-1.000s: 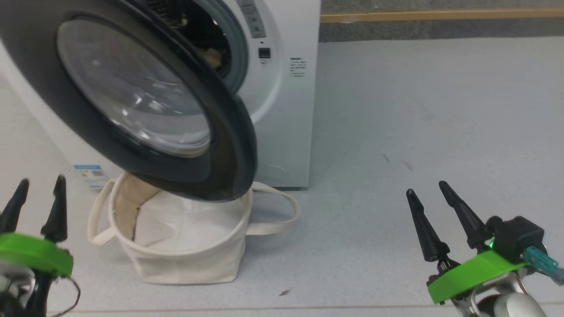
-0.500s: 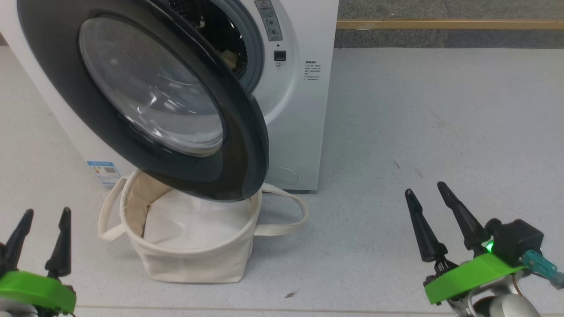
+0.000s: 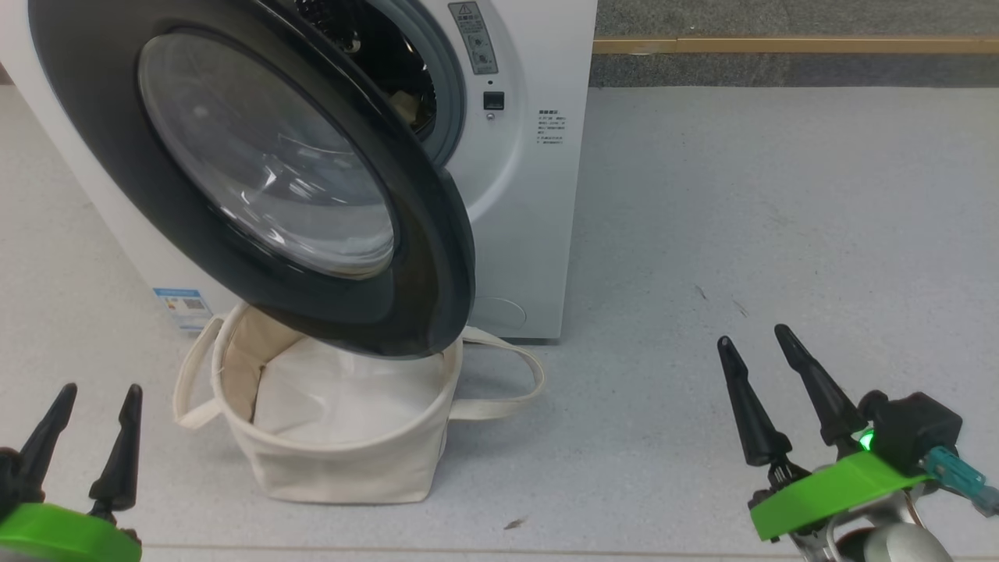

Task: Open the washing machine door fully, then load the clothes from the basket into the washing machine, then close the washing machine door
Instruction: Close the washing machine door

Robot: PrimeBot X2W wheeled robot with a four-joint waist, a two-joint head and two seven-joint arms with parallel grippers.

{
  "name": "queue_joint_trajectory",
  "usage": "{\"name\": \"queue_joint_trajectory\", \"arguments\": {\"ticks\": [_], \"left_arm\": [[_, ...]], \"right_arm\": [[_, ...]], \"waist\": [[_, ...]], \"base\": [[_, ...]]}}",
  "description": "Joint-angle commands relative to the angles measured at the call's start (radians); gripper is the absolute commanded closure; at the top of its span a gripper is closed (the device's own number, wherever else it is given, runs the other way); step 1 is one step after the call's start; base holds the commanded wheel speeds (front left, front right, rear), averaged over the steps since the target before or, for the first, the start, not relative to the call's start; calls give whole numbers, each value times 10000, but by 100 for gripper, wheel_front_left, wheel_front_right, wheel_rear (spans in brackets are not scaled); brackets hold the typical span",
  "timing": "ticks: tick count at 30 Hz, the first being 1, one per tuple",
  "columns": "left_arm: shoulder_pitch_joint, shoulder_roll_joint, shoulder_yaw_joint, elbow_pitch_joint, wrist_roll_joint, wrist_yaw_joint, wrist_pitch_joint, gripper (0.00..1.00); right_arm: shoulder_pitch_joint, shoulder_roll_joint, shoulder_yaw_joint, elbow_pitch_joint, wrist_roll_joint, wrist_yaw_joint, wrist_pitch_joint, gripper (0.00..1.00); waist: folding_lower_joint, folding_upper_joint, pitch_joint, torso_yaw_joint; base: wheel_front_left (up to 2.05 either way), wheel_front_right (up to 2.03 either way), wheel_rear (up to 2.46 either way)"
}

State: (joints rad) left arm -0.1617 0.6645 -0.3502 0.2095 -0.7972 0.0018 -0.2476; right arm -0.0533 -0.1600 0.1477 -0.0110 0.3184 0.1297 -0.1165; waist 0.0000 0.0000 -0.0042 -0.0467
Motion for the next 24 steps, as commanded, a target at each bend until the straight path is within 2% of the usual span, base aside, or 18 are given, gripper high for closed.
{"name": "queue_joint_trajectory", "arguments": {"ticks": [1, 21, 22, 23, 24], "left_arm": [[-386, 549, 604, -279, 5, -35, -137, 0], [-435, 641, 535, -322, -13, -189, -130, 0], [-451, 624, 528, -314, -8, -188, -130, 0], [-451, 624, 528, -314, -8, -188, -130, 0], [-481, 600, 512, -306, 5, -186, -131, 0]], "right_arm": [[-57, 44, 129, -284, -32, 10, -156, 0], [-4, 187, 53, -128, -9, 10, -233, 0], [-37, 151, 65, -163, -42, 10, -257, 5], [-37, 151, 65, -163, -42, 10, -257, 5], [-72, 108, 68, -214, -82, 10, -297, 85]], "waist": [[0, 0, 5, -6], [0, 0, 35, -8], [0, 0, 37, 18], [0, 0, 37, 18], [0, 0, 40, 60]], "base": [[0, 0, 0], [0, 0, 0], [0, 0, 0], [0, 0, 0], [0, 0, 0]]}}
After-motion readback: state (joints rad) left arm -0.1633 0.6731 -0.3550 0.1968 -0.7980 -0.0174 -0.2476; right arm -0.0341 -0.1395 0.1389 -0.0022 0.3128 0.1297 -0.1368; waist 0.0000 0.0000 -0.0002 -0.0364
